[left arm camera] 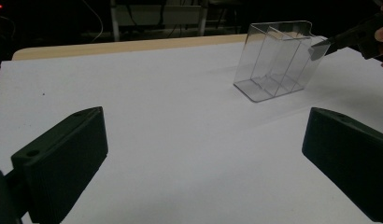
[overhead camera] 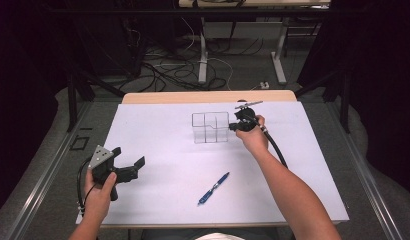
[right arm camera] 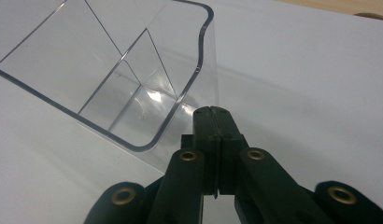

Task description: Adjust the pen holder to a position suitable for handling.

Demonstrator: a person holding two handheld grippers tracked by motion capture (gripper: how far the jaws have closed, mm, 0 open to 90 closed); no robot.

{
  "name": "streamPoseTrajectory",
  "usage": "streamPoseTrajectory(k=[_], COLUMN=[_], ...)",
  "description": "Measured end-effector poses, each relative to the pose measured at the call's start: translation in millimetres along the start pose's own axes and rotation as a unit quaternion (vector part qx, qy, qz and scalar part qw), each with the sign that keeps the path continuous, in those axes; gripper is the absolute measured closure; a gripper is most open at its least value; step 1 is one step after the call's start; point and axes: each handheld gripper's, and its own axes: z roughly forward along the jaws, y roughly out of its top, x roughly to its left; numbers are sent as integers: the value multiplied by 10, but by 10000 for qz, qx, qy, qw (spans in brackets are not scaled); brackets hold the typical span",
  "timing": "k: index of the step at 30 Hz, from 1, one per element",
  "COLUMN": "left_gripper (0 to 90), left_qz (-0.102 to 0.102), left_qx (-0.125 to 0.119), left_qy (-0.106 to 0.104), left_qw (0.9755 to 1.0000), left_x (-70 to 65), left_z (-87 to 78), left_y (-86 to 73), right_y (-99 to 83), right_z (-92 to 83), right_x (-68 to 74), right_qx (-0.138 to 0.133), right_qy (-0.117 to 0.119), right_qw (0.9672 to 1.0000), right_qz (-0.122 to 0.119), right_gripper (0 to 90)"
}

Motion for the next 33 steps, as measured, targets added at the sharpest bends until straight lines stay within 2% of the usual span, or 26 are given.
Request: streamPoseTrajectory(k=[9, 12, 14, 19, 23, 24, 29, 33], left_gripper=[0, 0, 0, 0, 0, 0, 0, 0], left_qz=[-8, -40, -67, -88, -98, -100, -164, -170], left_qx=[2, -11, -10, -13, 3, 6, 4, 16], left_qy=[10, 5, 7, 17, 30, 35, 35, 45], left_qw=[10000, 10000, 10000, 10000, 9999, 9999, 9999, 9998], left_x=[-1, 0, 0, -8, -16, -18, -23, -26], left_z=[-1, -1, 0, 3, 5, 6, 13, 21], left_y=[0, 0, 2, 3, 3, 3, 3, 2], right_y=[-5, -3, 2, 9, 9, -2, -29, -52], right_z=[-2, -29, -100, -219, -327, -394, -516, -625], right_x=[6, -9, -48, -61, -42, -24, -2, 35], right_qx=[37, 0, -84, -253, -338, -423, -600, -657], right_qy=[39, -17, -41, -31, -22, -38, -96, -16], right_qw=[10000, 10000, 10000, 9997, 9993, 9988, 9969, 9958], right_qz=[0, -30, 24, -33, -155, -260, -500, -639], right_gripper=[896, 872, 837, 791, 724, 684, 622, 585])
